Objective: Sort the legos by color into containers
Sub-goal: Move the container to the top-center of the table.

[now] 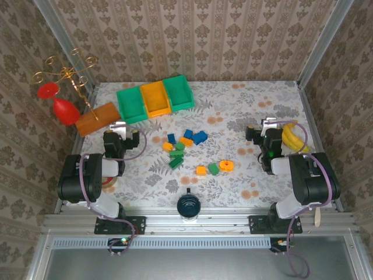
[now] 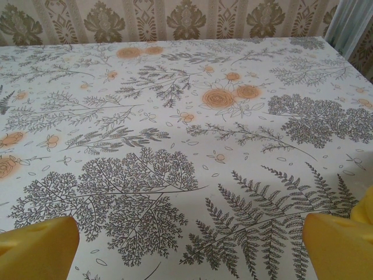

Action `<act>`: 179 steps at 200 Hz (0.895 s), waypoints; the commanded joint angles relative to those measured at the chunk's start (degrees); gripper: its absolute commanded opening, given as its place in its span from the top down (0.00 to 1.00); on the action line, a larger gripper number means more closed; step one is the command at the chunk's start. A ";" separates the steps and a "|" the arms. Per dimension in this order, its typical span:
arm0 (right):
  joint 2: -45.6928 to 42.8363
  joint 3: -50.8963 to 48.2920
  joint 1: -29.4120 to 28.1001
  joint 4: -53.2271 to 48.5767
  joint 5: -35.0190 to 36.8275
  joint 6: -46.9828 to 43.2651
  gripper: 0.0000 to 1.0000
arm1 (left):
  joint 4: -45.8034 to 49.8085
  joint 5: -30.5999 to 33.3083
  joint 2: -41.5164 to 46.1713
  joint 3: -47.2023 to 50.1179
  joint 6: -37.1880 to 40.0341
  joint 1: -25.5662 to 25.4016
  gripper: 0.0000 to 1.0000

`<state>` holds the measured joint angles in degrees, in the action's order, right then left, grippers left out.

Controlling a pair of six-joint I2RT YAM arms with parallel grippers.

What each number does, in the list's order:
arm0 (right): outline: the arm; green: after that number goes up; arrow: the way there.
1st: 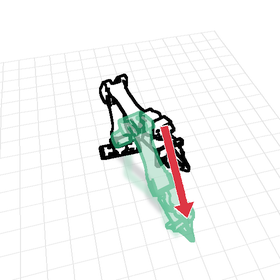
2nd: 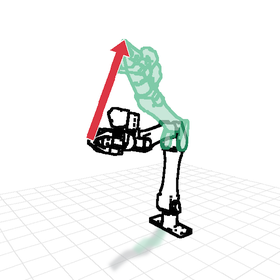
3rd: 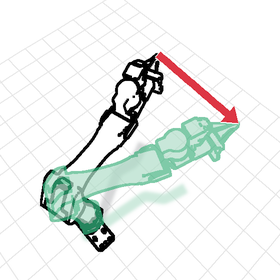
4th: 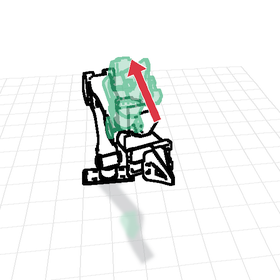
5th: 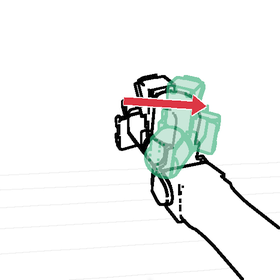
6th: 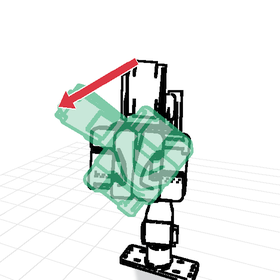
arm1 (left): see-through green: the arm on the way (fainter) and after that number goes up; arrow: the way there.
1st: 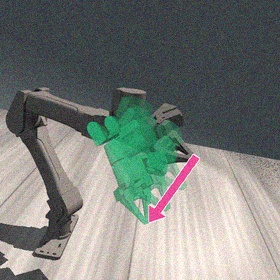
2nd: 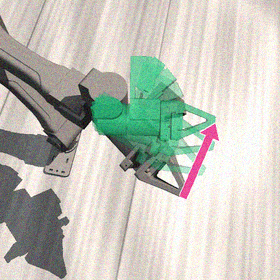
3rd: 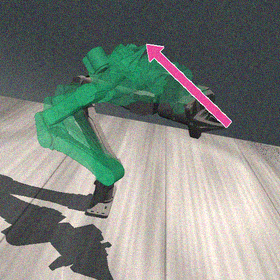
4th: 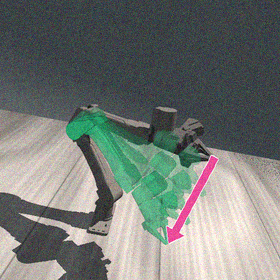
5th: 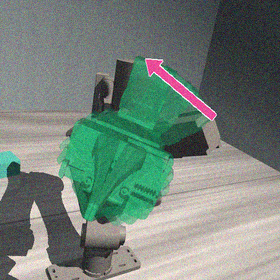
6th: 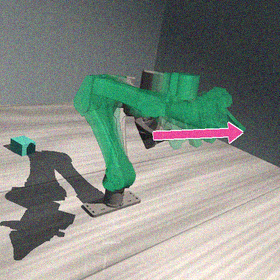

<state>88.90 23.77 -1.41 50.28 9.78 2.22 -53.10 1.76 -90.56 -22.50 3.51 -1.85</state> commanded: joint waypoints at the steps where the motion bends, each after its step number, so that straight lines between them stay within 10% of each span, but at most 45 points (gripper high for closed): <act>1: -1.36 -0.81 -0.44 -0.54 -0.55 0.57 0.00 | -0.07 -0.44 1.36 0.18 0.94 0.26 0.00; 78: -2.82 0.47 -0.44 -4.03 -0.84 0.50 0.00 | -1.23 -0.44 5.17 2.28 2.41 -0.87 0.00; 179: -19.16 3.87 -0.61 -25.61 4.07 0.61 0.00 | 19.71 12.05 20.24 -3.74 1.48 -6.44 0.00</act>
<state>73.65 25.21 -1.67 33.23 10.94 2.15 -41.47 8.49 -73.32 -22.33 5.74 -7.31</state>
